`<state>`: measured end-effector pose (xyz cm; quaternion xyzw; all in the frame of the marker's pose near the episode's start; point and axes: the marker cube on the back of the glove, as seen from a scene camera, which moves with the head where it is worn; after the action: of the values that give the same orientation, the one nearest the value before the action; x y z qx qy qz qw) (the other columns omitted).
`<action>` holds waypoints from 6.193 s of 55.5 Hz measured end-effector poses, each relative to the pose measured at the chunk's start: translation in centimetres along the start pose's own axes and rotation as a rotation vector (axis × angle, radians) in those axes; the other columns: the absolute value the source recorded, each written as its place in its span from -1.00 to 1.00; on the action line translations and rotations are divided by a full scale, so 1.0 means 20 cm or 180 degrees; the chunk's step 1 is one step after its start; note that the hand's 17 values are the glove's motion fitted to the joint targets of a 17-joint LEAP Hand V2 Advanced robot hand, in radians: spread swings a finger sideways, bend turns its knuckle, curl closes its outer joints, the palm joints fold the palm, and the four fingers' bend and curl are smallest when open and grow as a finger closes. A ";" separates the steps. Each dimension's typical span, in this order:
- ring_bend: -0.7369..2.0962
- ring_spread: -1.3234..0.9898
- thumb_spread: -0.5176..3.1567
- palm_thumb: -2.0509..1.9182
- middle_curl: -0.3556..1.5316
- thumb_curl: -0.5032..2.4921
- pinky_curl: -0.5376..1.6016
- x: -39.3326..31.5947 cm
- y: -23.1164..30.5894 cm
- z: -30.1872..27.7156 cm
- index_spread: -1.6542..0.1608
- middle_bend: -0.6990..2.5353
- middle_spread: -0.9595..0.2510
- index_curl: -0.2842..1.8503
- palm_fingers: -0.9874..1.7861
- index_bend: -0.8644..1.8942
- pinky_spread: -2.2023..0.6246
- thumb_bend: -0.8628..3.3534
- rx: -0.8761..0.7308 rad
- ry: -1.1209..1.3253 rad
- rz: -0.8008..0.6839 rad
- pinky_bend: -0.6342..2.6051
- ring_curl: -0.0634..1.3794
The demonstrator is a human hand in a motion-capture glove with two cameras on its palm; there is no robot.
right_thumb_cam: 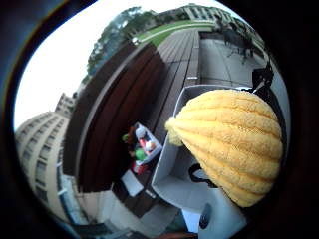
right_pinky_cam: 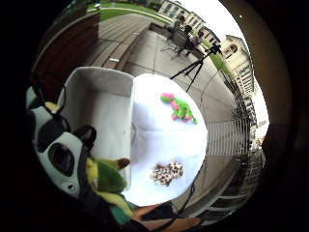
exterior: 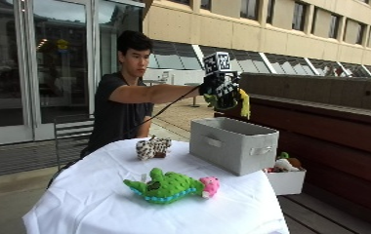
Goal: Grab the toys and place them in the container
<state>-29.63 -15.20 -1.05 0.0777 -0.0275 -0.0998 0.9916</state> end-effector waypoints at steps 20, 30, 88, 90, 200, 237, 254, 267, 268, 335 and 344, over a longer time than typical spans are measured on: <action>0.42 -0.04 -0.19 -0.05 -0.08 -0.30 -0.04 -0.01 0.02 0.09 0.48 -0.19 0.45 -0.11 -0.01 -0.39 0.34 -0.66 -0.0285 -0.0039 0.0010 0.17 -0.32; 0.40 0.00 -0.19 -0.05 -0.09 -0.40 -0.06 0.06 -0.02 0.10 0.48 -0.18 0.55 -0.23 -0.07 -0.31 0.40 -0.65 -0.0259 0.0049 -0.0157 0.21 -0.37; 0.19 0.02 -0.19 -0.02 -0.16 -0.54 -0.17 1.12 1.03 -0.05 0.45 -0.32 0.43 -0.43 -0.31 -0.28 0.57 -0.63 -0.0513 0.0303 0.0240 0.22 -0.56; 0.18 0.02 -0.19 -0.03 -0.16 -0.55 -0.17 1.14 1.06 -0.02 0.45 -0.32 0.43 -0.44 -0.31 -0.28 0.57 -0.63 -0.0519 0.0293 0.0274 0.22 -0.56; 0.35 -0.19 -0.48 0.36 0.03 -0.13 -0.11 1.37 0.88 -0.31 0.52 -0.08 0.01 -0.18 0.45 -0.21 0.24 -0.50 -0.0338 0.0356 0.0908 0.01 -0.29; 0.34 -0.20 -0.42 0.36 0.12 -0.03 -0.11 0.20 0.15 -0.47 0.44 -0.13 -0.10 -0.05 0.49 -0.26 0.24 -0.56 -0.0035 0.0238 0.0301 -0.02 -0.24; 0.38 -0.19 -0.34 0.29 0.14 -0.03 -0.09 -0.02 0.06 -0.03 0.44 -0.17 -0.10 -0.09 0.34 -0.38 0.24 -0.61 -0.0489 0.0215 0.0172 0.03 -0.20; 0.32 -0.02 -0.29 -0.10 0.04 -0.31 -0.02 0.09 0.05 0.01 0.49 -0.33 0.36 -0.32 -0.19 -0.38 0.37 -0.69 -0.0724 0.0130 0.0155 0.28 -0.28; 0.31 0.00 -0.30 -0.11 0.03 -0.32 -0.03 0.09 0.06 0.00 0.49 -0.34 0.38 -0.34 -0.21 -0.37 0.38 -0.69 -0.0711 0.0106 0.0140 0.29 -0.30; -0.04 0.12 -0.28 -0.03 -0.15 -0.54 -0.17 2.06 -0.06 0.84 0.49 -0.45 0.51 -0.57 -0.41 -0.34 0.59 -0.64 -0.0885 0.0252 0.0690 0.25 -0.58; -0.03 0.13 -0.27 -0.01 -0.16 -0.53 -0.17 2.09 -0.05 1.13 0.49 -0.45 0.51 -0.61 -0.40 -0.35 0.59 -0.63 -0.1213 0.0251 0.0743 0.26 -0.57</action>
<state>9.53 -27.87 22.68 -0.1110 0.0218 0.0153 0.9935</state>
